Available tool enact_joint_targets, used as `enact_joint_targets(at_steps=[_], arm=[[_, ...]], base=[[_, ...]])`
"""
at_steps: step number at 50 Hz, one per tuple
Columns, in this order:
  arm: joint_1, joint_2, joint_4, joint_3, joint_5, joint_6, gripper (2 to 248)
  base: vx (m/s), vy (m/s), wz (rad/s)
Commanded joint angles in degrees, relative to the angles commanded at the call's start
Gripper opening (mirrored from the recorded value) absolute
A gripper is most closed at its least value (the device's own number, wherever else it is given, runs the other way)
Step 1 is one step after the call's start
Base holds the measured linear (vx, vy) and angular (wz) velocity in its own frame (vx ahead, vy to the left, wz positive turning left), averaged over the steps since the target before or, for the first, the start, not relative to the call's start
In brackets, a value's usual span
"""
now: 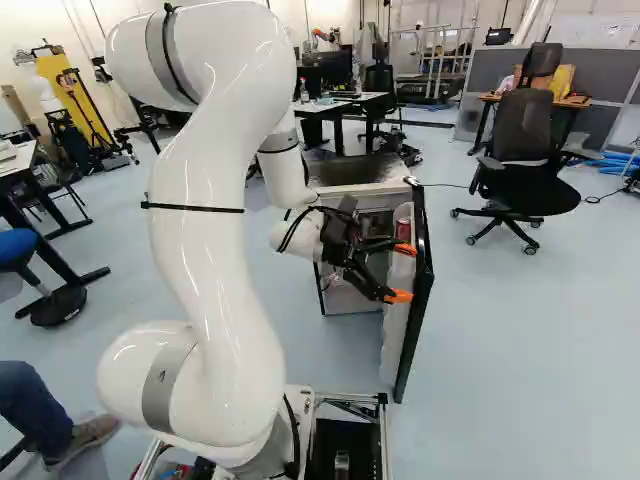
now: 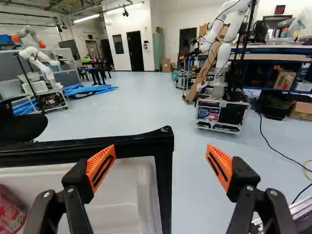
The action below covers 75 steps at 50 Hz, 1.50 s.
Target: Grab a drink from the fridge
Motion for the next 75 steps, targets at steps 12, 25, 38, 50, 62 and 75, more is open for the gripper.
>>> enact_joint_targets(at_steps=[12,25,38,50,62,75], arm=[[-2.8,-0.9,0.5,-2.5,-0.3,0.0,247],[-5.8,-1.9,1.0,-5.3,-0.9,0.0,247],[-8.5,-3.0,1.5,-8.1,-1.5,0.0,247],[-11.0,-4.0,1.7,-10.8,-2.1,0.0,247],[-13.3,-5.1,1.7,-13.5,-2.3,0.0,247],[-15.8,-6.4,1.7,-16.5,-2.3,0.0,247]], base=[[0.0,0.0,0.0],[0.0,0.0,0.0],[0.0,0.0,0.0],[0.0,0.0,0.0],[0.0,0.0,0.0],[0.0,0.0,0.0]])
